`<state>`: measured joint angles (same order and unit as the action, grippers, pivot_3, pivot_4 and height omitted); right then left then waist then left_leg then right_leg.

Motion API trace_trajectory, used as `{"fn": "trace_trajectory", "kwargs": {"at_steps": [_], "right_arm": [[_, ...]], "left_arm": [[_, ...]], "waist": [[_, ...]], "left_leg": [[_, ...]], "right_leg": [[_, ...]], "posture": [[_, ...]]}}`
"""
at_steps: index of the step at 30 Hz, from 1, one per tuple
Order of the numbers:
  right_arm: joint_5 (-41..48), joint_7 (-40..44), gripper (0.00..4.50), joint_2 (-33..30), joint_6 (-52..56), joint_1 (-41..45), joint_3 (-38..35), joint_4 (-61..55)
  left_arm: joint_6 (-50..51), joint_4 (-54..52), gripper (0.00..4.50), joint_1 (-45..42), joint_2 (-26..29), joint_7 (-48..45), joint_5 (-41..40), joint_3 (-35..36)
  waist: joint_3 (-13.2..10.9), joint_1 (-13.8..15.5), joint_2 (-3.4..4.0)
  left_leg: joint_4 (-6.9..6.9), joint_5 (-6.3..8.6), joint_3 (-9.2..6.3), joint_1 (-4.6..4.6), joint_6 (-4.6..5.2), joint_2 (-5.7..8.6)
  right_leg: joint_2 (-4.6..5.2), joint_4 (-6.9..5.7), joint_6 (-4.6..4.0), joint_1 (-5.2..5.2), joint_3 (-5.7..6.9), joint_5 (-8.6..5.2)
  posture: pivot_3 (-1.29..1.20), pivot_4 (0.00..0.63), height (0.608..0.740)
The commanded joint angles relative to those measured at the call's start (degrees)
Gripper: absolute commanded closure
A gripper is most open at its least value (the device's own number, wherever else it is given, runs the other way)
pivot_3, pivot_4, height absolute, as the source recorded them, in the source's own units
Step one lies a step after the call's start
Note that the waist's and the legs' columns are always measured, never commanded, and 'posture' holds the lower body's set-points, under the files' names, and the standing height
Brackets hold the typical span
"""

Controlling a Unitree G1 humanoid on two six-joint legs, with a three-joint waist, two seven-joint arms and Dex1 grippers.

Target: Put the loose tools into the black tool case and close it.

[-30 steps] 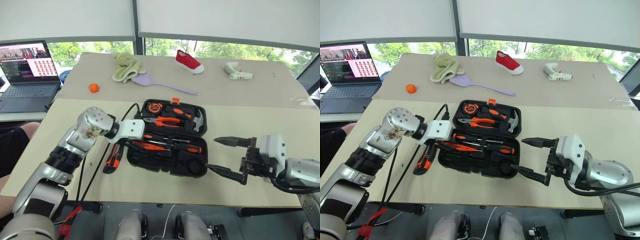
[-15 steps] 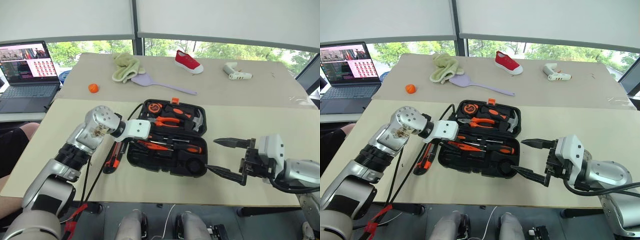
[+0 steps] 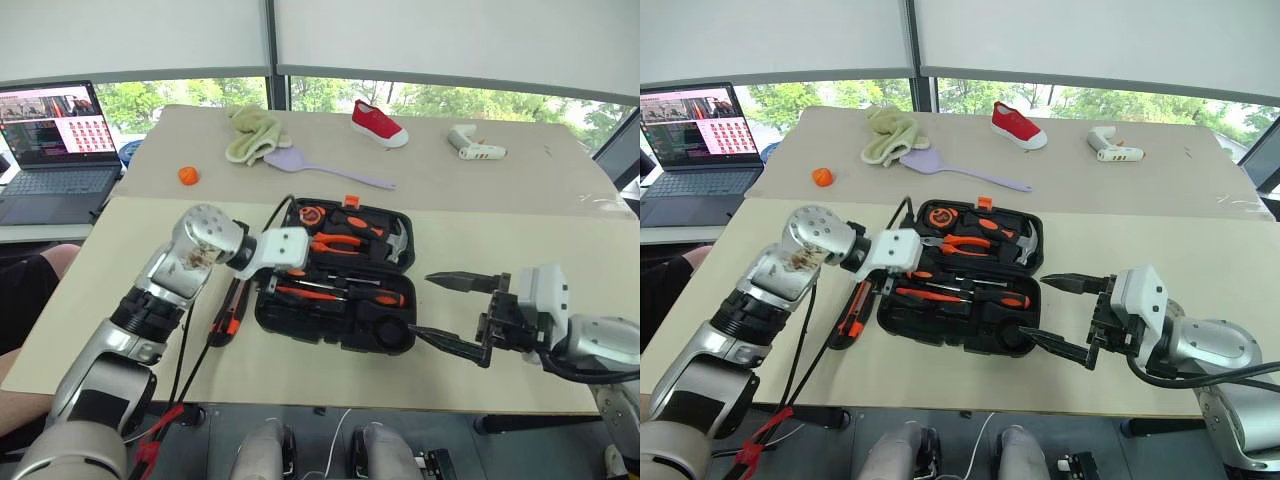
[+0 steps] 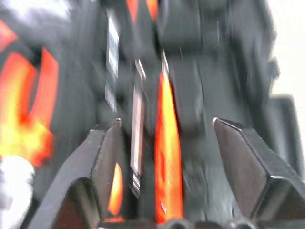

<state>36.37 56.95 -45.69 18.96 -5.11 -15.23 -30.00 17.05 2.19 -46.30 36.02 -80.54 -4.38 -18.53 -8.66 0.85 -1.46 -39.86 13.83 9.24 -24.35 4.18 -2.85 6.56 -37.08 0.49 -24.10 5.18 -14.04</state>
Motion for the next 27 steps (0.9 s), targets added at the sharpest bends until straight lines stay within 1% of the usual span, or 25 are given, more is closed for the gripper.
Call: {"fn": "trace_trajectory", "kwargs": {"at_steps": [1,3,4,6,7,8,9,11,18,27], "right_arm": [[-0.16,-0.34,0.0,0.59,-1.38,0.47,-0.77,-0.63],[-0.77,-0.94,0.0,1.44,-1.81,1.42,0.42,-0.27],[-0.95,-1.12,0.0,1.81,-1.94,1.76,0.81,-0.21],[-1.34,-1.13,0.0,2.3,-2.12,2.08,1.19,-0.08],[-1.53,-1.13,0.0,2.55,-2.24,2.17,1.24,0.01],[-1.54,-1.03,0.0,2.66,-2.24,2.15,1.16,0.07],[-1.02,-0.76,0.0,2.56,-1.67,1.89,1.12,-0.06],[-0.59,-0.37,0.0,2.4,-1.32,1.48,0.98,-0.22],[-0.75,-0.83,0.0,2.56,-1.76,0.37,0.27,-0.48],[-4.21,-2.51,0.0,3.72,-4.91,0.28,0.37,1.22]], "left_arm": [[-1.77,0.45,1.31,2.01,0.62,2.24,-0.28,1.65],[-3.86,4.12,1.82,3.31,-0.43,4.53,0.07,2.15],[-4.64,5.61,1.97,3.72,-0.69,5.12,0.28,2.1],[-5.66,8.08,2.78,4.4,-1.93,6.69,-0.06,2.52],[-6.32,9.12,3.13,4.74,-2.6,7.49,-0.16,2.62],[-6.88,9.85,3.37,5.01,-3.21,8.05,-0.27,2.6],[-6.55,10.21,3.87,5.44,-3.69,8.66,-0.36,2.53],[-5.98,10.52,4.47,6.07,-4.17,9.36,-0.32,2.23],[-5.8,8.55,4.47,9.86,-5.01,10.55,-0.63,1.43],[-5.84,7.24,4.47,12.19,-4.62,11.76,-0.27,1.63]], "waist": [[0.01,-0.11,0.02],[0.01,-0.23,0.02],[0.01,-0.25,0.02],[0.01,-0.18,0.01],[0.0,-0.17,0.01],[0.0,-0.06,0.01],[0.0,0.09,0.0],[0.0,0.3,0.0],[0.01,-0.03,0.01],[0.01,-0.13,0.02]], "left_leg": [[0.0,0.0,0.0,0.02,0.0,0.0],[0.01,0.0,0.01,0.11,-0.01,0.0],[0.02,-0.01,0.01,0.11,-0.02,0.0],[0.02,-0.02,0.0,0.06,-0.03,0.0],[0.01,-0.02,0.0,0.05,-0.03,0.01],[0.01,-0.02,0.0,0.03,-0.03,0.01],[-0.01,-0.01,0.0,0.02,-0.02,0.02],[-0.04,0.01,0.0,-0.02,0.01,0.03],[-0.05,0.01,0.0,0.02,0.02,0.01],[-0.04,0.01,0.01,0.05,0.02,0.01]], "right_leg": [[-0.01,-0.01,0.0,0.01,-0.01,0.0],[-0.02,-0.02,0.0,0.05,-0.03,0.0],[-0.03,-0.03,0.0,0.05,-0.04,0.0],[-0.05,-0.06,0.0,-0.02,-0.04,0.01],[-0.04,-0.06,-0.01,-0.02,-0.03,0.01],[-0.03,-0.05,0.0,-0.02,-0.03,0.01],[-0.01,-0.04,0.01,0.0,-0.03,0.02],[0.01,-0.02,0.04,0.0,-0.01,0.03],[0.0,-0.03,0.04,0.02,-0.01,0.04],[0.0,-0.03,0.04,0.03,-0.03,0.04]], "posture": [[0.0,0.15,0.74],[0.0,0.15,0.74],[0.0,0.15,0.74],[0.0,0.15,0.74],[0.0,0.15,0.74],[0.0,0.15,0.74],[0.0,0.15,0.74],[0.0,0.15,0.74],[0.0,0.15,0.74],[0.0,0.15,0.74]]}}
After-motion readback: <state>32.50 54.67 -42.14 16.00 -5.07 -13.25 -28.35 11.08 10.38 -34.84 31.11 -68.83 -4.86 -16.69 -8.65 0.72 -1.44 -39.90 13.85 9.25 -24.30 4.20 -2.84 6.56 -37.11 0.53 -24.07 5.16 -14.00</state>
